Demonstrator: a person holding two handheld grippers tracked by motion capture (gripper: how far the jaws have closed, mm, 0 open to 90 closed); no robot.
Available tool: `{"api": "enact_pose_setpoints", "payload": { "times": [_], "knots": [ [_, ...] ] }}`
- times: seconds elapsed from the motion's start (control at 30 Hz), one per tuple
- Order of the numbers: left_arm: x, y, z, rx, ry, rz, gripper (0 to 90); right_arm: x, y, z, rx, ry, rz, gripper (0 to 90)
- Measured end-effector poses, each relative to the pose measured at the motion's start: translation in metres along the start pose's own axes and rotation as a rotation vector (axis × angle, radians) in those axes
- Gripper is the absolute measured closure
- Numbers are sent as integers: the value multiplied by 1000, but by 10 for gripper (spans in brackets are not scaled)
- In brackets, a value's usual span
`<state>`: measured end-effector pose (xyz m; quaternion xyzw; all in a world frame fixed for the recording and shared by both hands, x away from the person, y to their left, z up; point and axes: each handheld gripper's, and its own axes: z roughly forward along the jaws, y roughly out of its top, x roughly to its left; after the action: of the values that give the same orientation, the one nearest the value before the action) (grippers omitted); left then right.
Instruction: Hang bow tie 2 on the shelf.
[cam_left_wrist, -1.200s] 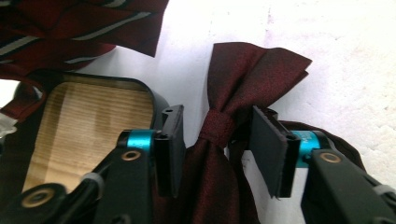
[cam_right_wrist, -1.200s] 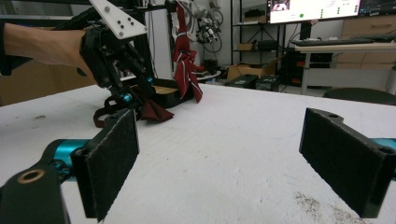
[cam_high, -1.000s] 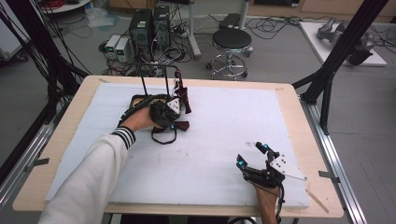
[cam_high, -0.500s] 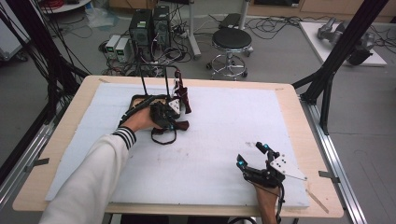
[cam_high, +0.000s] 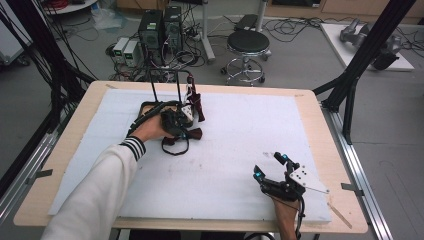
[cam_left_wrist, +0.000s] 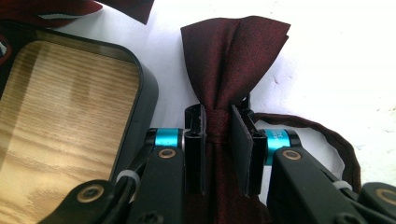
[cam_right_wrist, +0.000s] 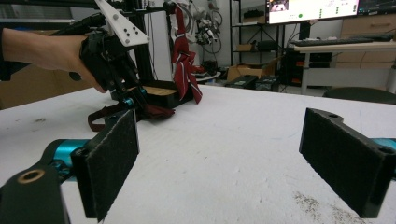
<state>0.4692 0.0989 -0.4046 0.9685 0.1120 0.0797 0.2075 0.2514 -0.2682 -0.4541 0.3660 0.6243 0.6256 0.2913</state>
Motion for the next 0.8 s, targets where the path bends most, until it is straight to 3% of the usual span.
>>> {"api": "enact_pose_setpoints", "payload": {
  "times": [0.33,0.8],
  "knots": [
    [-3,1,-9,-27,8,-16,763,1,0,0,0,-2,1,111],
    [-13,-12,-41,-188,61,-64,763,1,0,0,2,-6,-15,111]
  ]
}}
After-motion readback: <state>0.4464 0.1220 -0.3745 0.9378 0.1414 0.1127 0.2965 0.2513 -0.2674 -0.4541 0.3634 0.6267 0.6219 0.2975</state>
